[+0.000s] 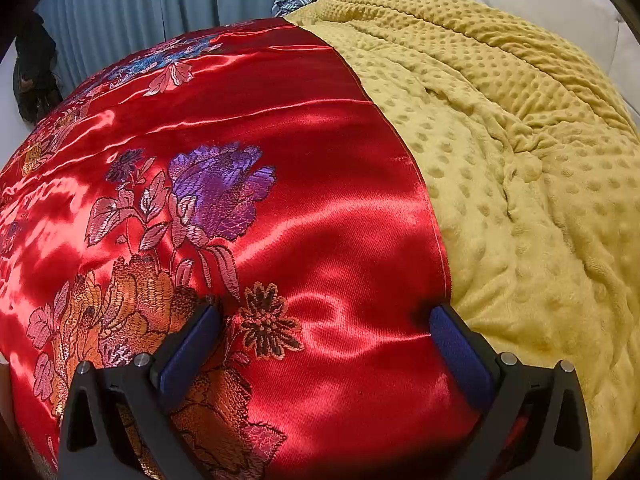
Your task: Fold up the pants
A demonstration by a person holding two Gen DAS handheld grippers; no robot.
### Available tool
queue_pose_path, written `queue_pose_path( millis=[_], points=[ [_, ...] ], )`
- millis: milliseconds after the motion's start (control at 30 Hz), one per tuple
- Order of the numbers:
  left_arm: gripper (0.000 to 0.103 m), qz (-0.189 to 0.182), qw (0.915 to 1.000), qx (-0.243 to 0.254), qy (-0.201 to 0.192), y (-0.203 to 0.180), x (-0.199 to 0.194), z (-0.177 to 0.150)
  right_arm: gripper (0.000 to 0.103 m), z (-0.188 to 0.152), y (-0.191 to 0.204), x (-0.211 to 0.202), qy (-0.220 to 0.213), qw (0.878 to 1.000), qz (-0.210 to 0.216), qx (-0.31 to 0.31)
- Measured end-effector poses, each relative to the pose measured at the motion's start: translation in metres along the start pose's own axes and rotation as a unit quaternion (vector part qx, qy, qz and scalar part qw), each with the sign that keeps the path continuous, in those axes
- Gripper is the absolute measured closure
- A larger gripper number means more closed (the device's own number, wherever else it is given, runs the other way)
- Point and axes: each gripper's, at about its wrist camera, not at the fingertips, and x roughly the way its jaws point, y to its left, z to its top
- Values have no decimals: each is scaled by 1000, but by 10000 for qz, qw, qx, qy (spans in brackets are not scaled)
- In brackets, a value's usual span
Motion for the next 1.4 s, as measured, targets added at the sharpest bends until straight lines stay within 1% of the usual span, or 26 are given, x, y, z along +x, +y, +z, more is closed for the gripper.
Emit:
queue_pose_path(
  millis=[233, 333, 500, 800, 933, 1033, 1100, 1167, 1200, 1300, 1333, 1400],
  points=[
    [6, 17, 10000, 0, 16, 0, -1, -1, 0, 0, 0, 0, -3, 10000, -8, 4],
    [6, 8, 10000, -8, 26, 0, 0, 0, 0, 0, 2, 2, 9, 9999, -81, -65],
    [6, -13, 10000, -21, 21, 0, 0, 0, 0, 0, -1, 3, 12, 10000, -46, -42],
    [5, -57, 9999, -52, -76, 1, -1, -4, 0, 0, -5, 3, 39, 10000, -33, -32],
    [5, -58, 9999, -54, -82, 1, -1, -4, 0, 1, -9, 3, 38, 10000, 92, -11],
    [5, -57, 9999, -54, -83, 1, -1, -4, 0, 1, -12, -2, -71, 9997, 201, 72],
    [5, -59, 9999, -56, -84, 1, -1, -4, 0, 1, -14, -15, -232, 9995, 193, 136],
    [5, -67, 9999, -62, -93, 1, -1, -4, 0, 3, -12, -43, -619, 9979, 136, 148],
    [5, -69, 9999, -65, -97, 1, -1, -4, 0, 3, -8, -63, -848, 9961, 222, 121],
    [5, -73, 9999, -65, -99, 2, -1, -4, 0, 1, 15, -111, -1220, 9910, 557, -36],
    [5, -72, 9999, -65, -100, 2, -1, -4, 0, -3, 30, -130, -1324, 9885, 724, -135],
    [5, -74, 9999, -67, -99, 2, -1, -4, 0, -14, 56, -153, -1352, 9856, 982, -267]
  ],
)
